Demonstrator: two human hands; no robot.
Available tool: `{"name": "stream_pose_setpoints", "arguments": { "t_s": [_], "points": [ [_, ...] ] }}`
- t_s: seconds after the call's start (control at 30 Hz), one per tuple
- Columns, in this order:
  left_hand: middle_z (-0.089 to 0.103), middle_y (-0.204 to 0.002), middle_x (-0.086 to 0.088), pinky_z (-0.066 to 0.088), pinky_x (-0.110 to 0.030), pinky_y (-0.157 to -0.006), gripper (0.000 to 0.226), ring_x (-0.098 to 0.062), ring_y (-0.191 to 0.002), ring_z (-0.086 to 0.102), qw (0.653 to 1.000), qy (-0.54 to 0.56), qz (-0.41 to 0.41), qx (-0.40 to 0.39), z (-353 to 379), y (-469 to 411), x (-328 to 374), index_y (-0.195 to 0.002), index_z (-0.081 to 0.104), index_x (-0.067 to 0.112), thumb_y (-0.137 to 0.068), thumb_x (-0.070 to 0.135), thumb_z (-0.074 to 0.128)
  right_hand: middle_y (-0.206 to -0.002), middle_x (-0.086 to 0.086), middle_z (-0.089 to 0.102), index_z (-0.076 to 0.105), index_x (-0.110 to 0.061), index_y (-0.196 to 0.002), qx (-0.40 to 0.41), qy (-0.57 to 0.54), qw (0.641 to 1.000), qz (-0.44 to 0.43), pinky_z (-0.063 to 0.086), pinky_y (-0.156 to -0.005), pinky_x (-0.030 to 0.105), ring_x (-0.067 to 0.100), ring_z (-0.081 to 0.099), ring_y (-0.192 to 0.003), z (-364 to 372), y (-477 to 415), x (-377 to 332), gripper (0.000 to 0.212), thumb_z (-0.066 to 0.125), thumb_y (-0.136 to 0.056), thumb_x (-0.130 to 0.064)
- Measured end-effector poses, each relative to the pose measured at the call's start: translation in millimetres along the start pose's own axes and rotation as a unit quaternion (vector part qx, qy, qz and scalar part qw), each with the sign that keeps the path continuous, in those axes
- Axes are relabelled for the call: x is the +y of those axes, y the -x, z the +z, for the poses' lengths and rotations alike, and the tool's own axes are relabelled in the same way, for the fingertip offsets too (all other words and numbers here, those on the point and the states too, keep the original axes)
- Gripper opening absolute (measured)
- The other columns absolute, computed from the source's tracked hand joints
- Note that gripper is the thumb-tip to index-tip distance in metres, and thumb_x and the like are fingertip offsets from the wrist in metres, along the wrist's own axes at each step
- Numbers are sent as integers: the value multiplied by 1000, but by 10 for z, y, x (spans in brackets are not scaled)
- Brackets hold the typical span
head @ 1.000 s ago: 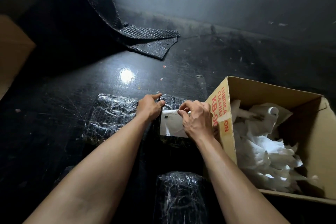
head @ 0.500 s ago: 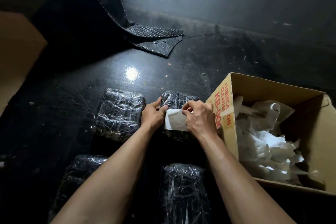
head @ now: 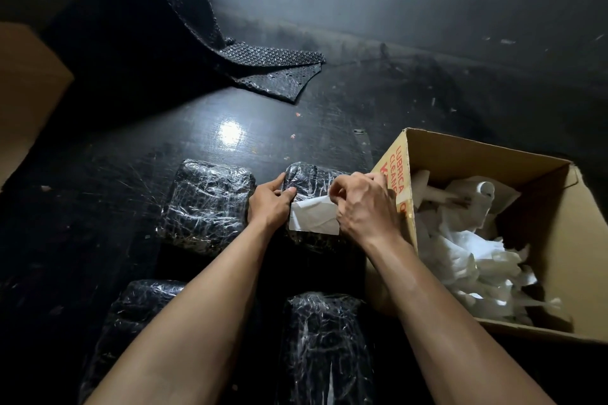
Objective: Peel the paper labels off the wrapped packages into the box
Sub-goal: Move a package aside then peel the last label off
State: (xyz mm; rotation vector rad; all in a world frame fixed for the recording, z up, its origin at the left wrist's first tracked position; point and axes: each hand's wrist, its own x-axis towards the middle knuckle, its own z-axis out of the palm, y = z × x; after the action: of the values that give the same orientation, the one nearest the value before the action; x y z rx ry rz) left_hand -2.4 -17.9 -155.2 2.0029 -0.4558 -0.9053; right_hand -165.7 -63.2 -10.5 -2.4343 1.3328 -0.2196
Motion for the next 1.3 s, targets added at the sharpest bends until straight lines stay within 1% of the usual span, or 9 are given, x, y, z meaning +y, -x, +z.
{"name": "stream_pose_setpoints", "arguments": {
  "t_s": [0.3,0.43,0.63,0.77,0.93,1.07,1.13,1.2,1.3],
  "points": [
    [75,-116,3,48,-36,-103,56,-22,-117,65,1000,-24,4,17,21,50,61,-139,57,40,-85,48,70,-98,-5,67,69,-25,-89,9,29,999,-43,38,-84,39,22,45,-108,-285,-45,-179,28,53,-86,-2],
    [73,-122,2,46,-35,-108,60,-16,-118,65,1000,7,18,-5,24,111,8,-143,53,34,-87,46,69,-97,-6,69,70,-27,-91,9,23,999,-30,34,-83,36,19,44,-108,-336,-10,-124,26,59,-84,-3],
    [72,-124,-2,44,-38,-112,72,-11,-118,64,997,23,40,-55,39,237,-171,-151,41,33,-87,43,71,-98,-5,70,72,-28,-92,4,12,1000,-28,38,-86,37,20,46,-110,-342,0,-97,27,63,-85,-3],
    [71,-126,-7,42,-31,-111,66,-14,-122,63,998,18,37,-41,-9,277,-79,-149,45,27,-90,31,73,-98,-5,71,72,-28,-93,0,19,999,-41,42,-89,40,21,46,-110,-344,1,-114,28,60,-85,-4],
    [70,-129,-6,41,-25,-107,63,-12,-122,61,998,-17,39,-44,-47,307,8,-149,47,28,-90,32,71,-97,-6,72,72,-29,-93,-7,24,998,-57,40,-90,40,19,46,-108,-391,-10,-111,28,58,-86,-6],
    [69,-129,-6,42,-21,-103,62,-14,-119,63,999,-24,29,-32,-44,299,46,-147,49,27,-89,28,72,-97,-6,72,71,-31,-91,-17,4,998,-62,47,-91,43,20,50,-108,-432,2,-84,27,58,-85,-8],
    [71,-125,-10,51,-24,-94,54,-14,-108,67,999,6,5,-38,-53,319,66,-139,60,27,-87,27,73,-95,-4,72,70,-32,-86,10,-63,996,-64,55,-83,42,21,58,-101,-541,-44,-95,25,59,-83,-10],
    [76,-109,-9,56,-31,-78,37,-19,-95,69,999,-21,13,-30,-69,367,87,-114,74,24,-80,36,72,-95,-1,71,70,-33,-85,24,-102,993,-62,59,-74,38,18,61,-97,-701,-127,-148,23,61,-88,-12],
    [76,-107,-9,56,-43,-86,37,-29,-100,69,998,-56,36,-17,-80,425,110,-103,73,19,-73,41,66,-95,-3,71,73,-36,-86,43,-97,992,-67,60,-78,36,11,61,-93,-887,-212,-200,21,69,-89,-16]
  ]
}}
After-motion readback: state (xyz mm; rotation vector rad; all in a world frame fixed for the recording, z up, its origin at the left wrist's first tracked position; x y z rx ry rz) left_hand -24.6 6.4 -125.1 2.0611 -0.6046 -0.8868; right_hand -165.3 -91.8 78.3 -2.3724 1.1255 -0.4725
